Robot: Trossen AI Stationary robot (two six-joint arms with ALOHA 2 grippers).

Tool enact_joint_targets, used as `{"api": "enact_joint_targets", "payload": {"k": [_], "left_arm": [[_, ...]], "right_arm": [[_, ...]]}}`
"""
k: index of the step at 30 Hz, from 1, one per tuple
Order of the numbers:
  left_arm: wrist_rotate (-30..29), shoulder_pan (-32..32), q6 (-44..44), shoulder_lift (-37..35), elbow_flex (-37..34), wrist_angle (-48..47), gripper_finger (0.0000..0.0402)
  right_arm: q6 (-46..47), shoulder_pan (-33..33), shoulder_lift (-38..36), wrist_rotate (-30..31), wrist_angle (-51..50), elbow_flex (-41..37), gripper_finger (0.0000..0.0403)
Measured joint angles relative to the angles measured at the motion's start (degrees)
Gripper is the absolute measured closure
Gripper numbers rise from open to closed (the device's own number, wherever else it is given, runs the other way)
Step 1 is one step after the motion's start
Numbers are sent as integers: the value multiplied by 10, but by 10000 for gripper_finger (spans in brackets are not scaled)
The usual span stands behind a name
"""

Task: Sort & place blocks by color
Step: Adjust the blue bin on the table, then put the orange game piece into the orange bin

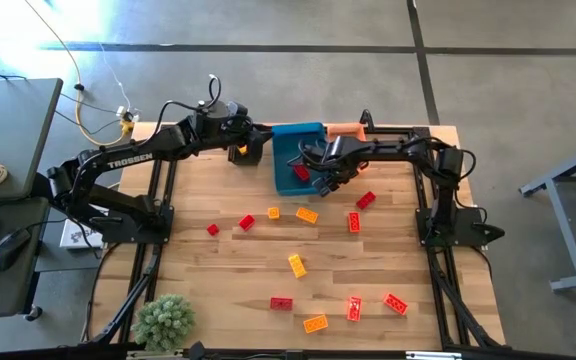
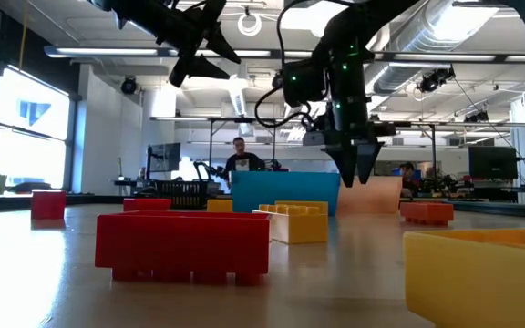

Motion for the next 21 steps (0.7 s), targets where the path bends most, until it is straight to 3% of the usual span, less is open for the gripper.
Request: {"api": "enact_joint_targets", "payload": {"k": [13, 21], "left_arm": [[0, 0, 21, 0, 0, -2, 202], [0, 0, 64, 0, 0, -31, 202]], "right_arm": [[6, -1, 0, -21, 59, 0, 238], [27, 7, -2, -28, -12, 19, 238]]}}
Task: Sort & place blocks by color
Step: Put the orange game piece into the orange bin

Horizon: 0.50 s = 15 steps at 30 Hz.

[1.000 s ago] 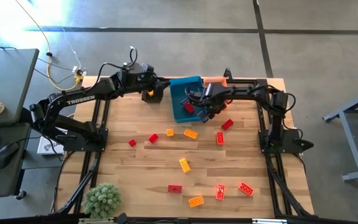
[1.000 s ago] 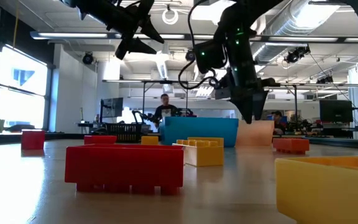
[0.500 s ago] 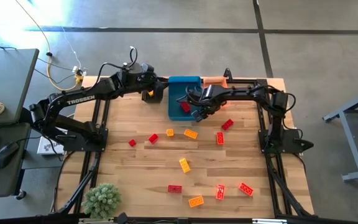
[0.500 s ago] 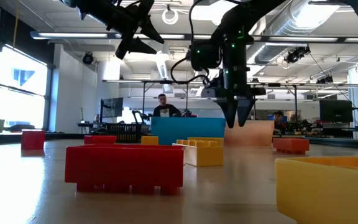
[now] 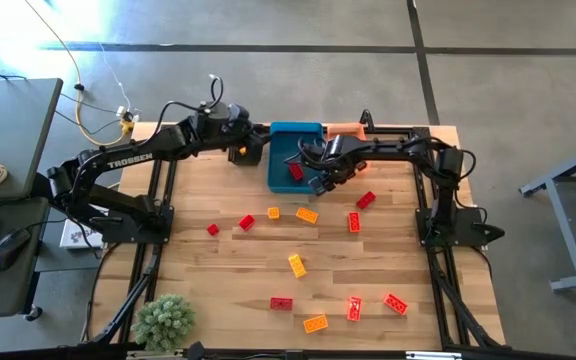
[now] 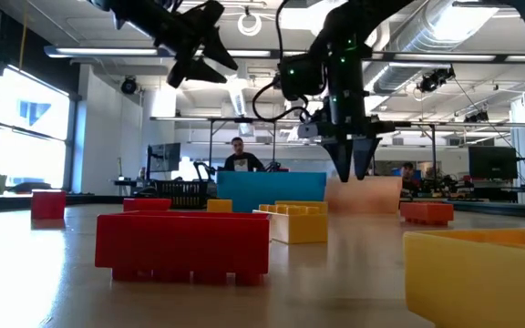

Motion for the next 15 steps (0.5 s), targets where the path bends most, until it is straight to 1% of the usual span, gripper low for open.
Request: {"api": "enact_joint_targets", "payload": {"k": [5, 12, 15], "left_arm": [[0, 0, 13, 0, 0, -32, 202], [1, 0, 22, 0, 0, -48, 202], [10, 0, 22, 0, 0, -50, 202]], "right_arm": [[24, 23, -17, -4, -2, 3, 238], [56, 57, -18, -74, -6, 3, 238], [74, 73, -18, -90, -5, 3, 238]]}}
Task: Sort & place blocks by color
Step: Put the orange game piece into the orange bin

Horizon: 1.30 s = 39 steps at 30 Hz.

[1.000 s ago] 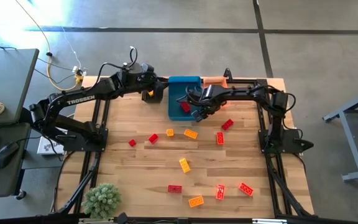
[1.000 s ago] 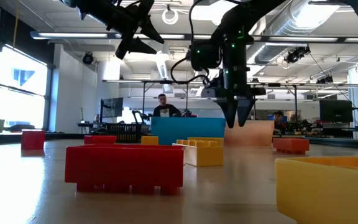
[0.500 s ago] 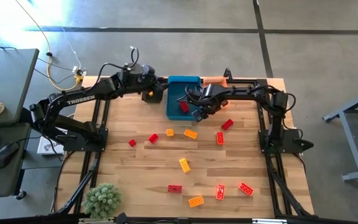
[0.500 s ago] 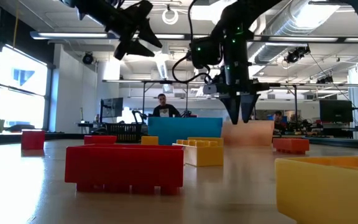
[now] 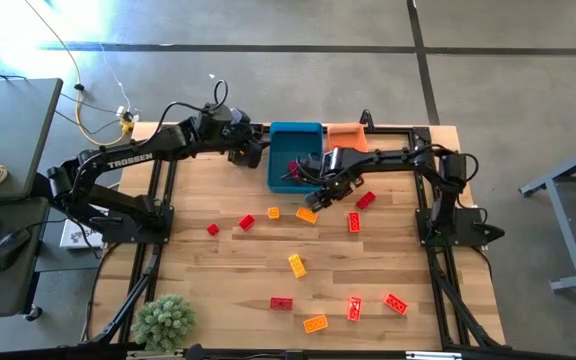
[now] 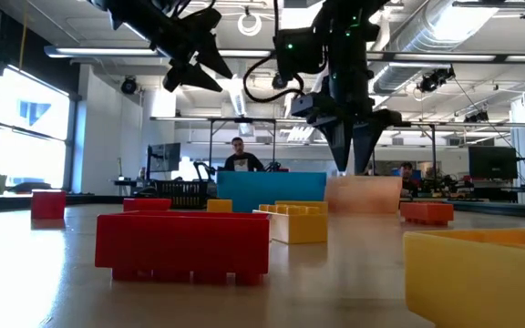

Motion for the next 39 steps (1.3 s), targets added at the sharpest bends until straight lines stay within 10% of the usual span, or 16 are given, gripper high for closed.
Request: {"api": "enact_joint_targets", "payload": {"k": [25, 39], "left_arm": [[19, -50, 35, 0, 0, -51, 202], [18, -55, 55, 0, 0, -51, 202]], "right_arm": [[178, 151, 0, 15, -10, -2, 205], [275, 210, -1, 64, -186, -2, 201]]}}
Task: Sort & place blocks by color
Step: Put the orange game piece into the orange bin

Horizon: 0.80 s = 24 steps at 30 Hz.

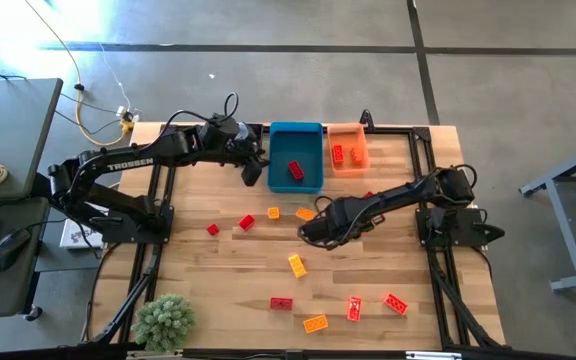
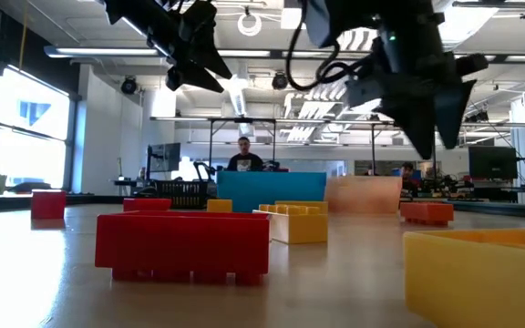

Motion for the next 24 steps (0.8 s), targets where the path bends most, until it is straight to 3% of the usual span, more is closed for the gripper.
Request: {"api": "enact_joint_targets", "payload": {"k": [5, 13, 24], "left_arm": [[0, 0, 0, 0, 0, 0, 202], [-1, 0, 0, 0, 0, 2, 202], [-11, 0, -1, 0, 0, 10, 202]], "right_arm": [[0, 1, 0, 2, -84, 0, 201], [0, 13, -20, 8, -77, -36, 201], [113, 44, -157, -38, -71, -170, 201]]}}
